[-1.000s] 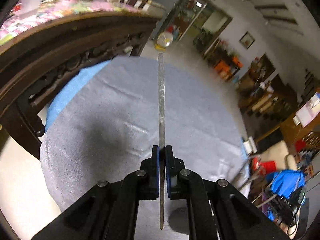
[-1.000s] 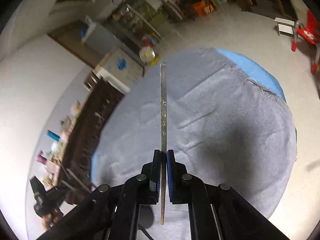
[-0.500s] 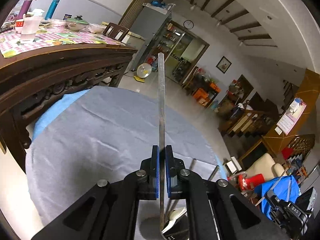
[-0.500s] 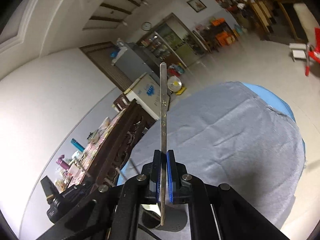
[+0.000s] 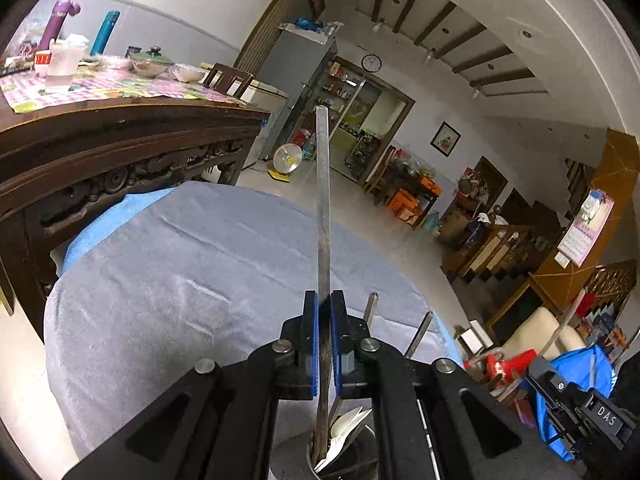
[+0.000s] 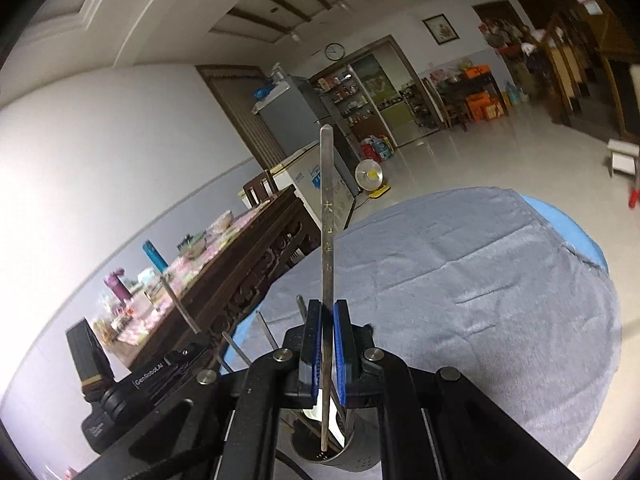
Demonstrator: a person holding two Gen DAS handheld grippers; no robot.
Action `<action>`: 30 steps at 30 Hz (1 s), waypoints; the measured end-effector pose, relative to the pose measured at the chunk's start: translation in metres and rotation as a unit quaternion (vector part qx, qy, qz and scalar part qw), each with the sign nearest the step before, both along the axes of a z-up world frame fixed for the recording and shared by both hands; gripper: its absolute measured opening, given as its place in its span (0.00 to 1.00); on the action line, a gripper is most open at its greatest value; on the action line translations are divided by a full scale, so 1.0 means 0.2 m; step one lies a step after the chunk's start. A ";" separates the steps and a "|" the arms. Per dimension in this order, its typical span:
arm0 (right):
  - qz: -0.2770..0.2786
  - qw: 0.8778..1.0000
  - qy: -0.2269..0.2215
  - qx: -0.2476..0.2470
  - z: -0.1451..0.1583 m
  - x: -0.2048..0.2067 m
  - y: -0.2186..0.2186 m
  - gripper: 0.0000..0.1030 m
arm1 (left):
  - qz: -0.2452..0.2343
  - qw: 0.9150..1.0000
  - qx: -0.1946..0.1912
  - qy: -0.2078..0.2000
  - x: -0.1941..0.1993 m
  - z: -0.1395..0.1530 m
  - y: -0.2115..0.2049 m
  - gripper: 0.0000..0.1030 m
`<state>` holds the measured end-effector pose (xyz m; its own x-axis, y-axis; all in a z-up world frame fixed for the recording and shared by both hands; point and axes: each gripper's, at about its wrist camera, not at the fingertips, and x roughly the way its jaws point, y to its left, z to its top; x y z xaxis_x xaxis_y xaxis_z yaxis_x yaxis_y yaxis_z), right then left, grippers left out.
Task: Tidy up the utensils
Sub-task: 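Lower both chopsticks tip-first into the holder beside the spoons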
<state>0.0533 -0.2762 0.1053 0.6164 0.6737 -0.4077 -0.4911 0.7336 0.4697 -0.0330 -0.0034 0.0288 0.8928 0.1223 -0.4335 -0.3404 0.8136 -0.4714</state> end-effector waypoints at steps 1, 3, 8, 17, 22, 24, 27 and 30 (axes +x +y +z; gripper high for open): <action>0.003 1.000 -0.002 -0.004 0.00 -0.01 0.02 0.06 | 0.000 1.000 0.007 0.000 0.00 -0.01 -0.02 0.05; 0.005 1.000 -0.015 -0.022 -0.01 -0.03 0.07 0.06 | -0.001 1.000 0.012 0.001 0.00 -0.01 -0.04 0.05; 0.003 0.998 -0.040 -0.056 -0.05 -0.09 0.15 0.06 | 0.000 1.000 0.028 -0.001 -0.02 -0.02 -0.09 0.05; -0.021 0.995 -0.062 -0.081 -0.12 -0.19 0.16 0.06 | 0.000 0.999 0.039 0.005 -0.04 -0.03 -0.11 0.05; -0.018 0.994 -0.055 -0.088 -0.15 -0.21 0.16 0.06 | -0.001 0.999 0.038 0.011 -0.04 -0.05 -0.11 0.05; -0.017 0.994 -0.053 -0.090 -0.15 -0.21 0.16 0.06 | -0.004 0.999 0.040 0.013 -0.05 -0.05 -0.12 0.05; -0.014 0.994 -0.050 -0.094 -0.16 -0.23 0.16 0.06 | -0.007 0.999 0.041 0.015 -0.06 -0.06 -0.12 0.05; -0.011 0.994 -0.046 -0.098 -0.17 -0.24 0.16 0.06 | -0.008 0.999 0.041 0.018 -0.07 -0.06 -0.13 0.05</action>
<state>0.0043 -0.2445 0.0705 0.6705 0.5731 -0.4711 -0.5091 0.8173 0.2698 -0.0476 -0.0286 0.0161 0.8789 0.1446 -0.4546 -0.3425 0.8547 -0.3902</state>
